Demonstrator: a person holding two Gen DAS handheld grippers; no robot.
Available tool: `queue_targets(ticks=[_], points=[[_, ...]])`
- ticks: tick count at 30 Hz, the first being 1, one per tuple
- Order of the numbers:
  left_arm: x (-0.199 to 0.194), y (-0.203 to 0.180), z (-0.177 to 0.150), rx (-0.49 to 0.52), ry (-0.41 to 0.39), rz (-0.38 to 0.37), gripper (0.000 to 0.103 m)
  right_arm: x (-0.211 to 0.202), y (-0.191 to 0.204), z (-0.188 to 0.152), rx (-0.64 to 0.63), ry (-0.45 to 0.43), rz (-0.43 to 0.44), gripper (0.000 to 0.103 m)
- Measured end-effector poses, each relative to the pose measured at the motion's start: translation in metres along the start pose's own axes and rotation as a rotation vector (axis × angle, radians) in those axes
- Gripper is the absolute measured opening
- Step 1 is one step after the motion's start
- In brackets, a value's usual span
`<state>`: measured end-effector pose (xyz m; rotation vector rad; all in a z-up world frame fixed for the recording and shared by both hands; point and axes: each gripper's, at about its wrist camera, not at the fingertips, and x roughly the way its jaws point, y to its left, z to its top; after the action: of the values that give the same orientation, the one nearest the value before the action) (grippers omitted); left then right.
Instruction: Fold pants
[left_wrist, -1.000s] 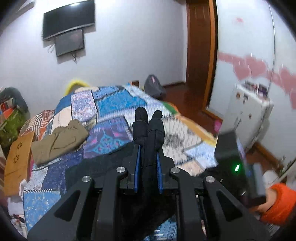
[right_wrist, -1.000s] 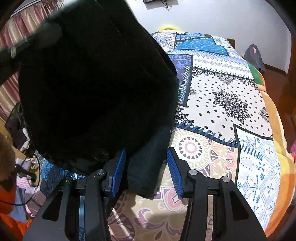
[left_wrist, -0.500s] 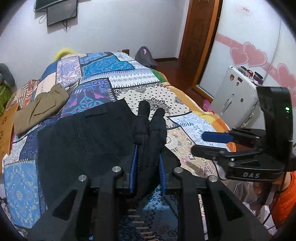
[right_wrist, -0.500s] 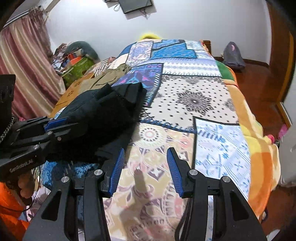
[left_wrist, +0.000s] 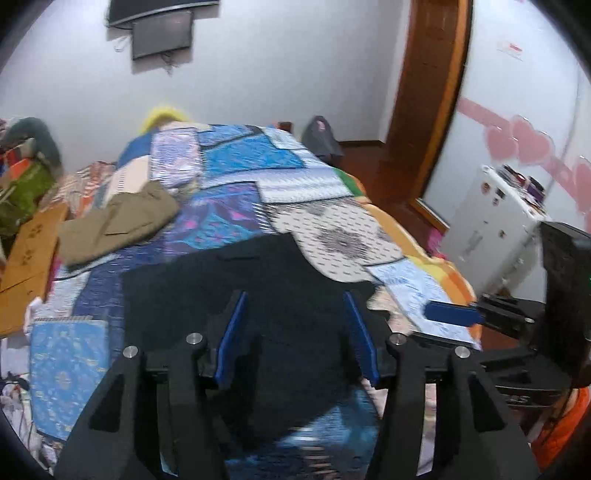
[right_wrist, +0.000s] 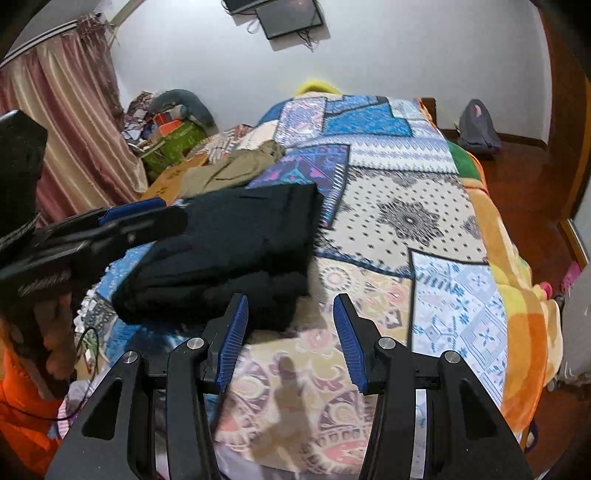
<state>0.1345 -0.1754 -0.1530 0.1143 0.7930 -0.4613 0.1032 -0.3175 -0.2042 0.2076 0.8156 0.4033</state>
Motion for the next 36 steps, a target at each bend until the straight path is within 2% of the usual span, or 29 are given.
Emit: queue_targets(ticks=[8, 11, 12, 16, 19, 22, 27, 29, 32, 36], points=[[0.021, 0.077, -0.006, -0.061, 0.054, 0.157, 0.054, 0.028, 0.028, -0.002, -0.051, 0.037, 0.055, 0.049], [0.039, 0.104, -0.017, -0.057, 0.09, 0.295, 0.054, 0.046, 0.022, -0.006, -0.03, 0.042, 0.054, 0.054], [0.047, 0.111, -0.021, -0.06, 0.114, 0.318, 0.054, 0.053, 0.019, -0.006, -0.02, 0.055, 0.056, 0.056], [0.071, 0.129, -0.049, -0.095, 0.183, 0.31, 0.054, 0.063, 0.014, -0.003, -0.042, 0.064, 0.028, 0.056], [0.068, 0.123, -0.059, -0.107, 0.164, 0.324, 0.054, 0.071, 0.008, 0.005, -0.069, 0.074, 0.006, 0.056], [0.06, 0.12, -0.066, -0.16, 0.153, 0.286, 0.054, 0.087, -0.013, 0.017, -0.043, 0.092, -0.002, 0.059], [0.05, 0.11, -0.069, -0.223, 0.154, 0.211, 0.054, 0.104, -0.031, 0.035, -0.018, 0.089, -0.023, 0.059], [0.046, 0.102, -0.071, -0.202, 0.145, 0.193, 0.054, 0.11, -0.031, 0.043, -0.039, 0.079, -0.068, 0.059], [0.039, 0.098, -0.067, -0.164, 0.143, 0.194, 0.054, 0.109, -0.028, 0.049, -0.04, 0.077, -0.089, 0.059], [0.026, 0.122, -0.052, -0.175, 0.104, 0.24, 0.055, 0.084, -0.024, 0.048, -0.015, 0.055, -0.073, 0.059]])
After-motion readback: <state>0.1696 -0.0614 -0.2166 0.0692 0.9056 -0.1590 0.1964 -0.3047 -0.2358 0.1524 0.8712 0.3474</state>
